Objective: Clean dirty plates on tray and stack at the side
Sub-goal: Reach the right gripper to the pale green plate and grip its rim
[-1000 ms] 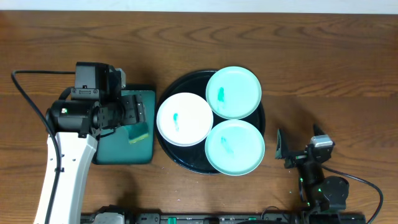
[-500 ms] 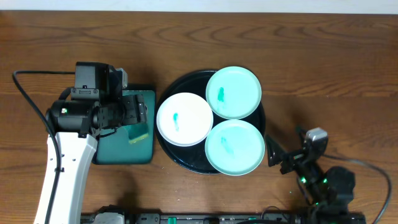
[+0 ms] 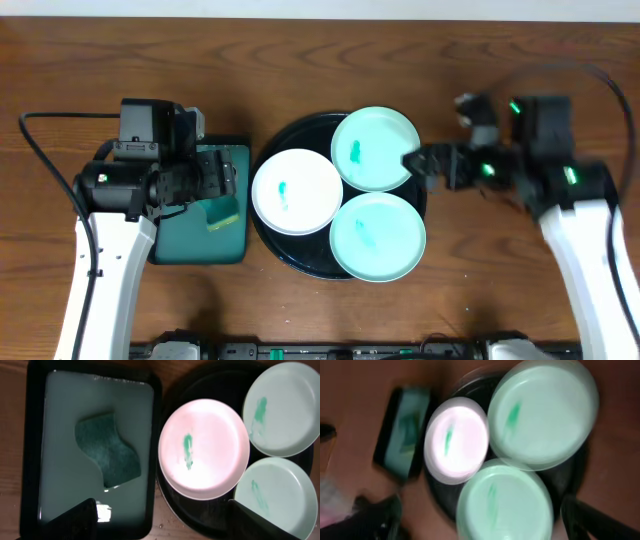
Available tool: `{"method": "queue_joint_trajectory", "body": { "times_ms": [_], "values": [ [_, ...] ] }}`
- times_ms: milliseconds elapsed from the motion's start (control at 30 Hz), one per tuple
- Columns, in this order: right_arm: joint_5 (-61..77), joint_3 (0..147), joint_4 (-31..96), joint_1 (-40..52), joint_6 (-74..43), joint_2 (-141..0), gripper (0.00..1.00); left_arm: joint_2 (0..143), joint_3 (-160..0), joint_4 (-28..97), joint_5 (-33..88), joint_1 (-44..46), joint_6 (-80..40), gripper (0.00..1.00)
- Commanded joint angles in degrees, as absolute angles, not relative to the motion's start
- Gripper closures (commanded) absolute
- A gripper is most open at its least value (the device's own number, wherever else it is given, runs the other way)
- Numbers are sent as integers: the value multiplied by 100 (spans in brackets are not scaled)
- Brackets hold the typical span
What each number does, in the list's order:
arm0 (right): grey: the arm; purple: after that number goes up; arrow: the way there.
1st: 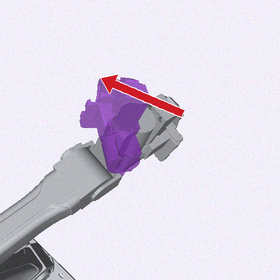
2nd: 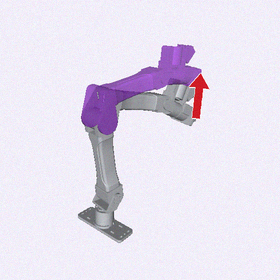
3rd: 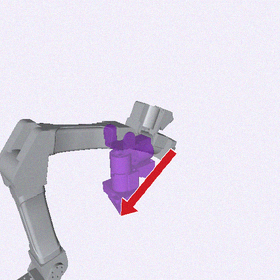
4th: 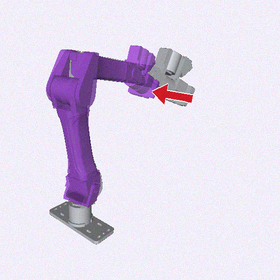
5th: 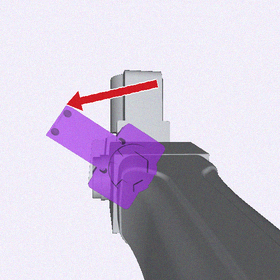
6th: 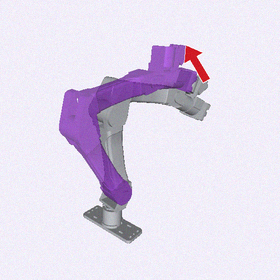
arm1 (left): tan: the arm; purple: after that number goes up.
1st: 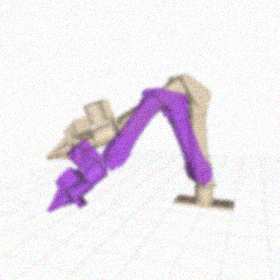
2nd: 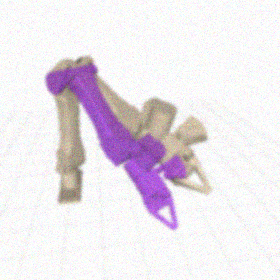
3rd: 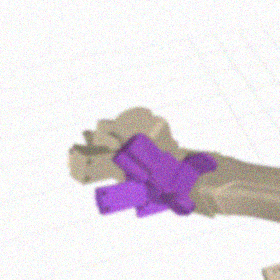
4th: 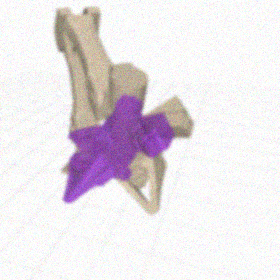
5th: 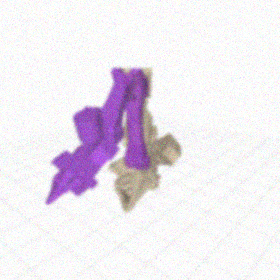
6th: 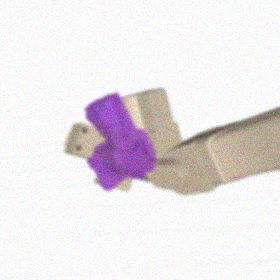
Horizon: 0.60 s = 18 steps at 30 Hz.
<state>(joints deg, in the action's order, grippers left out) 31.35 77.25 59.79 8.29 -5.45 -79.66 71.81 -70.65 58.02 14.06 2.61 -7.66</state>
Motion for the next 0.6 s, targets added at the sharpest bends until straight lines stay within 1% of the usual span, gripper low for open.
{"method": "queue_joint_trajectory", "body": {
  "times_ms": [0, 67, 167, 300, 467, 567],
  "values": [
    [3052, 8984, 6917, 1308, -93, -9032, 1, 7181, -7164, 5800, 1457, 231, -773, 19],
    [2523, 9618, 7555, 1564, -99, -9636, 1, 7181, -7164, 5800, 1457, 233, -773, 19],
    [1870, 10108, 8007, 1868, -163, -10269, 1, 7181, -7164, 5802, 1457, 231, -773, 19],
    [2043, 10123, 7922, 2274, -576, -10787, 1, 7181, -7164, 5802, 1457, 231, -773, 19],
    [2279, 10123, 7581, 2705, -683, -11340, 1, 7181, -7164, 5800, 1457, 231, -773, 19],
    [2296, 10123, 7550, 2867, -552, -11546, 1, 7181, -7164, 5802, 1457, 231, -773, 19]
  ]
}}
